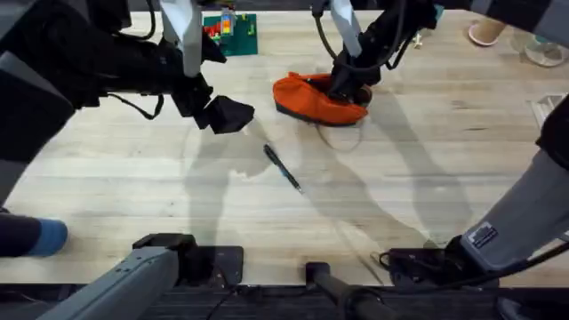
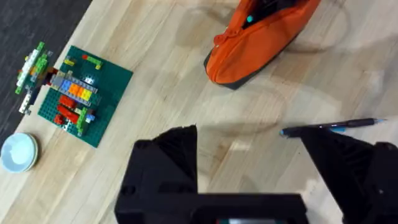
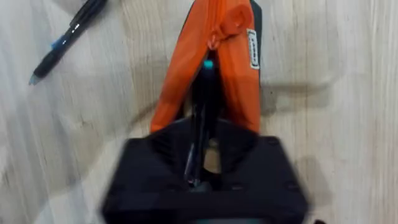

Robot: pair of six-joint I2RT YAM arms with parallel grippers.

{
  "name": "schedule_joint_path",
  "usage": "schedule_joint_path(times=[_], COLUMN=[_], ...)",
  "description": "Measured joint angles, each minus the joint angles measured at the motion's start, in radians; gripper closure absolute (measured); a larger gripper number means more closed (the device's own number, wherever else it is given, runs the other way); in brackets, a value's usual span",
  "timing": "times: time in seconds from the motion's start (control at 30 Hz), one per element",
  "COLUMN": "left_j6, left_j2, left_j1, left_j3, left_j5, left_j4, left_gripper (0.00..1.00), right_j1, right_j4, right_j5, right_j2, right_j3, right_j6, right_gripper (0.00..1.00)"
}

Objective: Unzip the bag, pick up the pens from the table one at a time and place them inside, then zip the bag closed.

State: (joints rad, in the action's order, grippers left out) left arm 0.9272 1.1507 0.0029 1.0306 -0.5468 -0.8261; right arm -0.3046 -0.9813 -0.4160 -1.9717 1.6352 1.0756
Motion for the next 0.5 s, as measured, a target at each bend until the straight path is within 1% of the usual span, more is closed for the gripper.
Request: schedule_joint_path(times=[0.03,0.07,0.1,0.23,0.27,0.33,0.5], left_j6=[0.000,0.000,0.000,0.000,0.000,0.000,0.000], left_j2=[0.000,0.000,0.000,0.000,0.000,0.000,0.000], left_j1=[0.000,0.000,0.000,0.000,0.000,0.000,0.000], left_j3=[0.000,0.000,0.000,0.000,0.000,0.000,0.000], left_j5=[0.000,0.000,0.000,0.000,0.000,0.000,0.000], left_j4=[0.000,0.000,0.000,0.000,0.000,0.000,0.000], left_gripper=[0.008,0.009,0.008,0.008,0.008,0.007,0.008], right_j1=[0.000,0.000,0.000,0.000,0.000,0.000,0.000], right_j4=[0.000,0.000,0.000,-0.003,-0.004,-0.004,-0.004], right_j5=[0.000,0.000,0.001,0.004,0.004,0.004,0.004], right_j2=[0.000,0.000,0.000,0.000,-0.001,-0.001,-0.001], right_j3=[0.000,0.000,0.000,0.000,0.000,0.000,0.000], right_j6=[0.000,-0.001,-0.001,-0.002,0.000,-0.001,-0.001], right_gripper=[0.870,0.823,0.701,0.135,0.037,0.009,0.007])
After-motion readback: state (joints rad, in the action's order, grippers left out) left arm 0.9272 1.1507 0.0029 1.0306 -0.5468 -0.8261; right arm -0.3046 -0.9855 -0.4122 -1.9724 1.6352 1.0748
